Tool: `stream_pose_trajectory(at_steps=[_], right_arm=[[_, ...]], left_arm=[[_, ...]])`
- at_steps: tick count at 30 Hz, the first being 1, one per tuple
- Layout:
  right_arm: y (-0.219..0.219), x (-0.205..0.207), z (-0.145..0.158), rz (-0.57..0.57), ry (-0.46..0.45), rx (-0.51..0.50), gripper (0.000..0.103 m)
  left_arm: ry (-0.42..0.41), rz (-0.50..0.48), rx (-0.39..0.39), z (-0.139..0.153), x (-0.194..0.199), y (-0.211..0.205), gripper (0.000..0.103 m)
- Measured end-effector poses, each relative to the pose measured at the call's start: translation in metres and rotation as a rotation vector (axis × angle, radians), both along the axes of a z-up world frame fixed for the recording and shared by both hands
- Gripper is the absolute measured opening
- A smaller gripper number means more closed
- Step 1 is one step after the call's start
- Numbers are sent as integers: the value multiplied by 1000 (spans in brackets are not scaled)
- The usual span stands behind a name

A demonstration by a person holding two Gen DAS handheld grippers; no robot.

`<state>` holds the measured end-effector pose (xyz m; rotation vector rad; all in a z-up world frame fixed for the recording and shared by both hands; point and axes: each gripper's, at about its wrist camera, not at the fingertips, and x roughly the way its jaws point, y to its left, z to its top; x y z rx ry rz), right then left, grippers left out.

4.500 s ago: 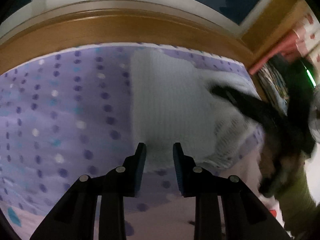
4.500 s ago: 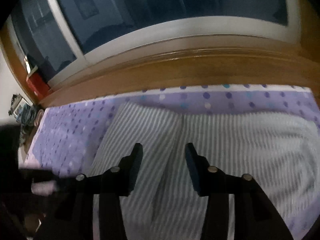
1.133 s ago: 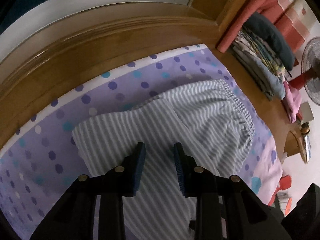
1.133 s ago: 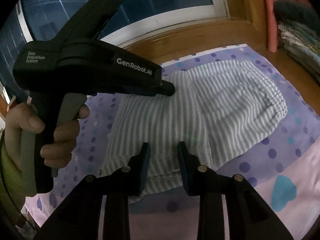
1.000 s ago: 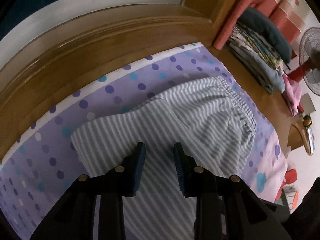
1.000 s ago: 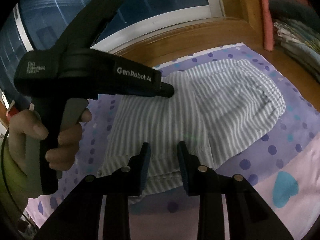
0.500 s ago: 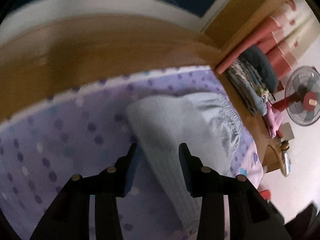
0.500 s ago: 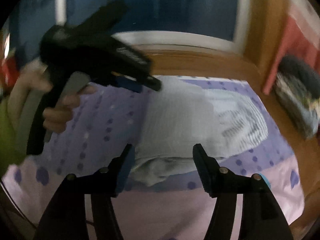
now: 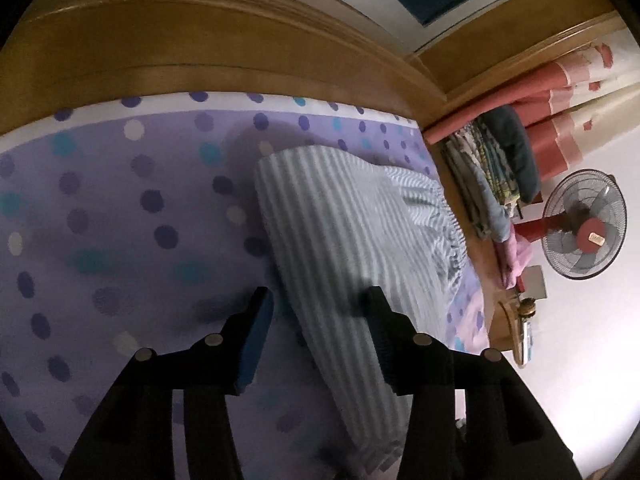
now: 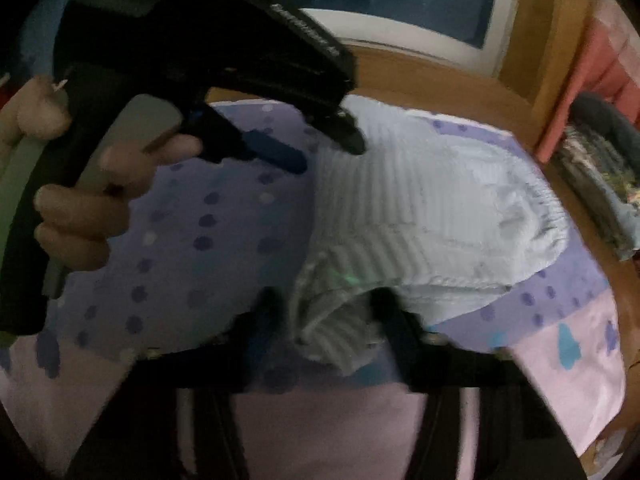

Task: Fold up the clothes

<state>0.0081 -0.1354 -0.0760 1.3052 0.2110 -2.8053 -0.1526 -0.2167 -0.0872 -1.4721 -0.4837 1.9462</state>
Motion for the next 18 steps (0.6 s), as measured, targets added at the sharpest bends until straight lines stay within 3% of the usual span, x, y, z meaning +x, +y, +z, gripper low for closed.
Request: stream_pose_trajectory(at_steps=[2, 4, 12, 18], right_arm=[[13, 0, 5, 0, -2, -61, 20], [25, 4, 14, 17, 5, -128, 15], [90, 21, 68, 61, 114, -342, 13], [151, 7, 72, 6, 146, -405, 13]], left_arm=[[9, 10, 4, 2, 2, 3, 40], [38, 20, -16, 7, 6, 8, 39], [209, 10, -84, 65, 14, 53, 37], [294, -34, -156, 93, 13, 118, 37]])
